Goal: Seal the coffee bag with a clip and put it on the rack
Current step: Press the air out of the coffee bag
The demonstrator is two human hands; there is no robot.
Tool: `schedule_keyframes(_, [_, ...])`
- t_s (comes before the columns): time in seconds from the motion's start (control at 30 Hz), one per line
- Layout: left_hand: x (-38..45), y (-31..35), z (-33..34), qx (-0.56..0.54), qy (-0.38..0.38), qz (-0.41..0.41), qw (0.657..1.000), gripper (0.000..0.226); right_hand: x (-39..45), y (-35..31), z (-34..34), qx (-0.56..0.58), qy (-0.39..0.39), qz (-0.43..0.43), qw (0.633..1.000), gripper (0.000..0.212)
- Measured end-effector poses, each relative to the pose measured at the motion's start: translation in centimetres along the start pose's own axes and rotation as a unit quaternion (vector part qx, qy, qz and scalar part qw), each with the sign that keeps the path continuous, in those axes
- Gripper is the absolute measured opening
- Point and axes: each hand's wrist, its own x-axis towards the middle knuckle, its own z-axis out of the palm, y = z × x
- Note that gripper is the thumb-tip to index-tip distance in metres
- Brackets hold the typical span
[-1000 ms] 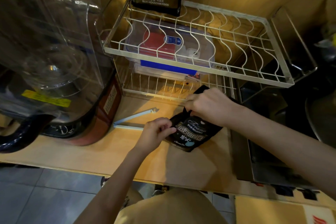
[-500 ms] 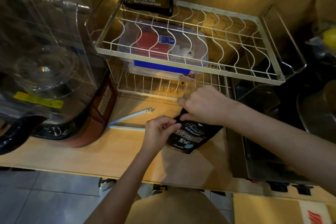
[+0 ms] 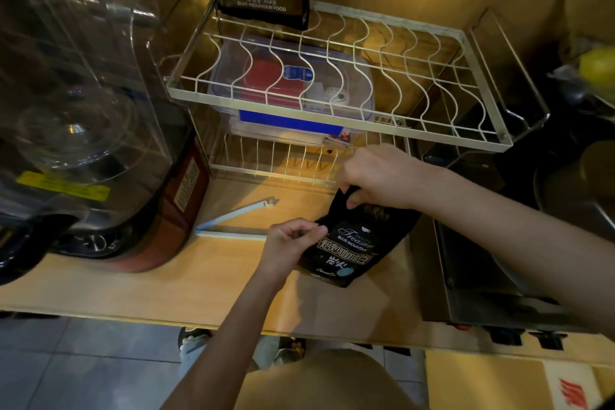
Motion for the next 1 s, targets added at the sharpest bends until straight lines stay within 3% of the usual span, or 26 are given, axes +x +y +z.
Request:
schedule_keyframes(0.13, [-0.2, 0.1, 0.8, 0.038, 0.041, 0.086, 0.995, 0.004, -0.2, -0.1, -0.5, 0.015, -0.029, 0.038, 0.999, 0.017])
schedule_keyframes(0.23, [-0.7, -0.3, 1.7, 0.125, 0.012, 0.146, 0.981, 0.006, 0.3, -0.5, -1.6, 0.059, -0.036, 0.015, 0.997, 0.015])
schedule_keyframes(0.3, [-1.0, -0.4, 2.2, 0.160, -0.008, 0.183, 0.970, 0.009, 1.0, -1.2, -1.6, 0.031, -0.043, 0.001, 0.999, 0.018])
schedule_keyframes(0.4, [-1.3, -0.5, 2.5, 0.176, -0.009, 0.209, 0.962, 0.009, 1.9, -1.9, 0.4, -0.036, -0.159, -0.004, 0.987, 0.032])
schedule_keyframes(0.47, [-1.4, -0.6, 2.4, 0.170, -0.001, 0.209, 0.963, 0.009, 2.0, -1.5, 1.4, -0.048, -0.204, 0.006, 0.978, 0.029])
schedule_keyframes(0.6, [-2.0, -0.7, 1.9, 0.167, -0.002, 0.191, 0.967, 0.017, 1.7, -0.7, 1.6, -0.021, -0.179, -0.009, 0.983, 0.021])
schedule_keyframes(0.73, [-1.4, -1.6, 0.6, 0.274, 0.004, 0.208, 0.939, 0.050, 1.2, -0.6, 2.0, -0.016, -0.131, -0.008, 0.991, 0.018])
schedule_keyframes(0.9, [-0.8, -2.8, 0.5, 0.233, -0.090, 0.067, 0.966, 0.103, 0.4, -0.7, 2.0, 0.024, -0.106, 0.003, 0.994, 0.015])
schedule_keyframes(1.0, [-0.5, -3.5, 0.5, 0.238, -0.110, 0.066, 0.963, 0.090, 0.3, -1.1, 1.9, 0.013, -0.101, 0.011, 0.995, 0.013])
